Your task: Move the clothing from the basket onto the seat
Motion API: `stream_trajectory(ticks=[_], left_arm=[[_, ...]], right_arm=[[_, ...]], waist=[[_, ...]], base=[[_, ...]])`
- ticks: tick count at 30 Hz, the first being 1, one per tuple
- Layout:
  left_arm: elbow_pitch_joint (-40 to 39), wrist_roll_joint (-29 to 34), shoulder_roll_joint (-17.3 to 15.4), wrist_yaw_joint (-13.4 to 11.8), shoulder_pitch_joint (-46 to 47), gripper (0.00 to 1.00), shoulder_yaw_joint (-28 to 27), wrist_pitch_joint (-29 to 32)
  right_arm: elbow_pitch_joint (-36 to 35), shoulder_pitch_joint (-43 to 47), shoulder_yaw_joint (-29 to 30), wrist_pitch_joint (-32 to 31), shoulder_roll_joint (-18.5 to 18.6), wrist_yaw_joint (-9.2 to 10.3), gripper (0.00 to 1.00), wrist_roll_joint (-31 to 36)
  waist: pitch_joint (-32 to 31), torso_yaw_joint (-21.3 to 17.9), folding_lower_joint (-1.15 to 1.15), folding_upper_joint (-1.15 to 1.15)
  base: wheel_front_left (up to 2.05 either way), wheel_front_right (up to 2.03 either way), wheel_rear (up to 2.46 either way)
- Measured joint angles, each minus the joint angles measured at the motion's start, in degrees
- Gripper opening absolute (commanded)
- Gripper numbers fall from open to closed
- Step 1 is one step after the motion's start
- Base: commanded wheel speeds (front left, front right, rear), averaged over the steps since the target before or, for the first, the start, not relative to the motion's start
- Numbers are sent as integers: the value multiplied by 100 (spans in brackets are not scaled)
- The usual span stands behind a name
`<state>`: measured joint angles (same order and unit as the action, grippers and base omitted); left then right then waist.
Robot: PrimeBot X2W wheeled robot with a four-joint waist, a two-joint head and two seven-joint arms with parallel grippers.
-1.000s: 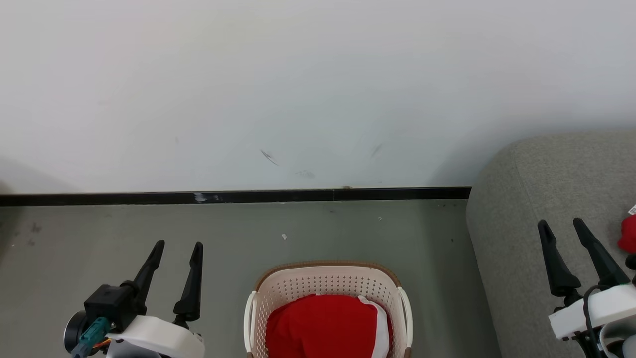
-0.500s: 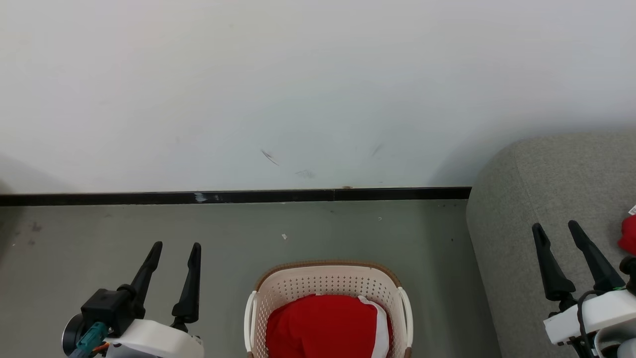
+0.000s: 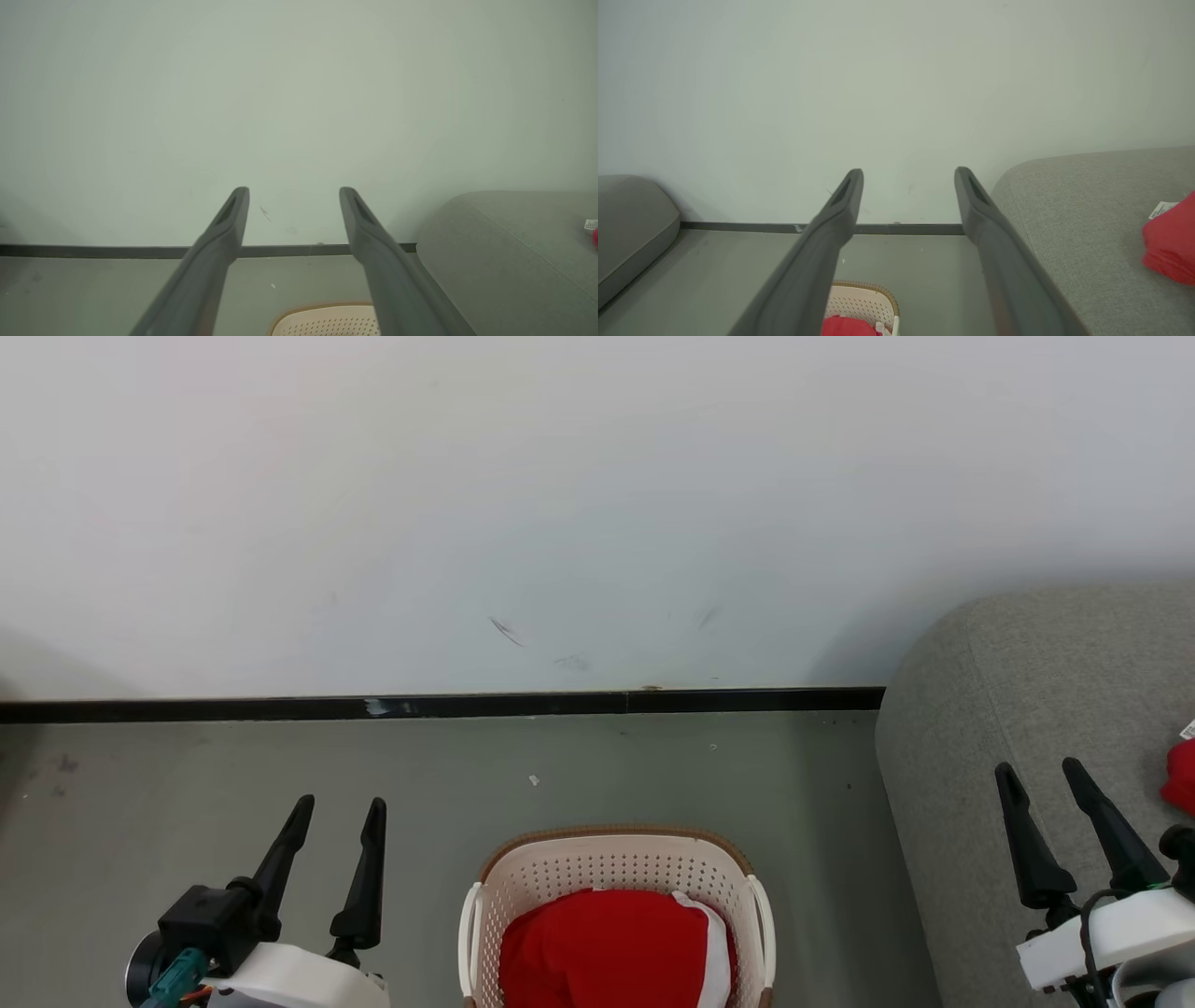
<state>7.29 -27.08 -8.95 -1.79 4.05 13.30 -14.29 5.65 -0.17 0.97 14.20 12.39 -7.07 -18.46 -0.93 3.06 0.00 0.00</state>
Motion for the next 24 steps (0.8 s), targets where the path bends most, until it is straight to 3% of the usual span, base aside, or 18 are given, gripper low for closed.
stream_trajectory(ticks=[24], left_arm=[[165,210,180,300,-10,100,-96,0]], right_arm=[[-110,3,7,1,30,0,100,31]], waist=[[73,-154,0,0]], base=[[0,0,0]])
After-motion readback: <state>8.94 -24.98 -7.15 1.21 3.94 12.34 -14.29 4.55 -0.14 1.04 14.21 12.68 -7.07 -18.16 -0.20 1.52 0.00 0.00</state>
